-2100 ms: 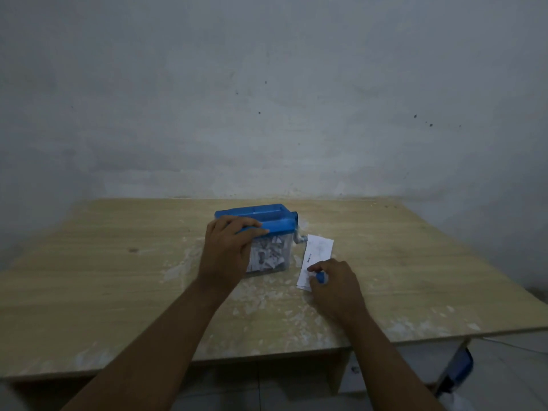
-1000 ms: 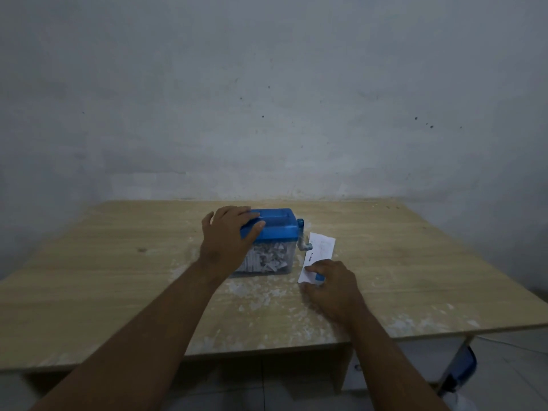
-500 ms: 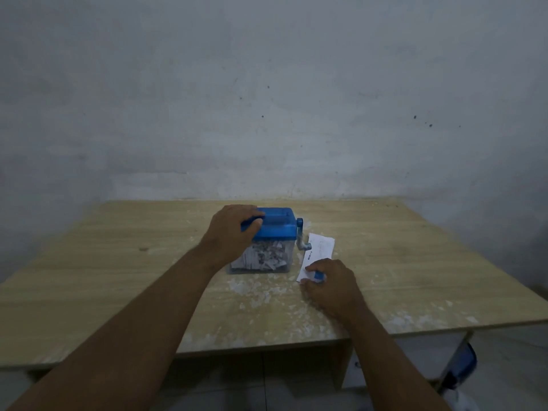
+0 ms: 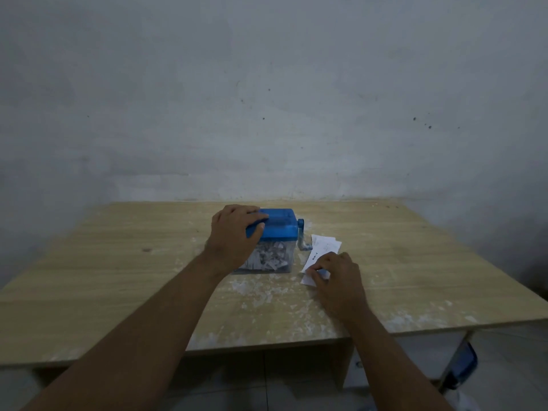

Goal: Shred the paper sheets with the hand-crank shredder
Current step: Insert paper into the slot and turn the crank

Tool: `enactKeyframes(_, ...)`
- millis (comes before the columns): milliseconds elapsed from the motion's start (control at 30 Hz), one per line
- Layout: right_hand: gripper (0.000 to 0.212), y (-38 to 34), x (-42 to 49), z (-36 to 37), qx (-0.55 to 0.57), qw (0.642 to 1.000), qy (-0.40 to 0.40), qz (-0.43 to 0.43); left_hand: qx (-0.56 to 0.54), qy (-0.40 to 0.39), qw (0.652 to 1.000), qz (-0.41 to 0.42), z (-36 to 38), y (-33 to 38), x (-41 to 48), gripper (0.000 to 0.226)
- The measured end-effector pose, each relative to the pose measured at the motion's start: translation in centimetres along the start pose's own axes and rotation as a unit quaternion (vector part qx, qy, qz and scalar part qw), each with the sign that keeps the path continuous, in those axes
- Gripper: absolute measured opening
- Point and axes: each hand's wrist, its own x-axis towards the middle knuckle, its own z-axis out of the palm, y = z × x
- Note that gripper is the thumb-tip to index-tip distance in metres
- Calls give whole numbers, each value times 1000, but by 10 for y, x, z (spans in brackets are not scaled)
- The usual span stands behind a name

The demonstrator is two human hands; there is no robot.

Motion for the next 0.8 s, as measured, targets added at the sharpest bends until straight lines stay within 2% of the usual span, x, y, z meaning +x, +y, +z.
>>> enactKeyframes(167, 4, -1, 1, -8, 38, 996, 70, 41, 8, 7, 999, 38, -1, 11, 0, 28)
enactKeyframes(267, 8, -8, 5, -20, 64, 994, 72, 59, -5, 1, 999, 53, -2, 18, 4, 27)
enactKeyframes(333, 14, -16, 13, -30, 80, 989, 112, 49, -20, -19, 998, 63, -4, 24, 7, 26)
enactKeyframes(400, 22, -27, 23, -43, 76, 983, 168, 24, -73, -49, 995, 44, -3, 31, 9, 25)
enactKeyframes(500, 32, -47, 40, -64, 62, 969, 237, -30, -197, -88, 976, -39, -3, 40, 14, 24)
enactKeyframes(600, 33, -71, 52, -78, 44, 949, 300, -86, -332, -116, 931, -98, -10, 52, 23, 30)
enactKeyframes(733, 21, -96, 56, -83, 96, 921, 346, -155, -511, -182, 805, -240, -32, 73, 33, 44)
enactKeyframes(800, 16, -106, 55, -81, 147, 916, 337, -161, -558, -192, 763, -263, -39, 75, 38, 45)
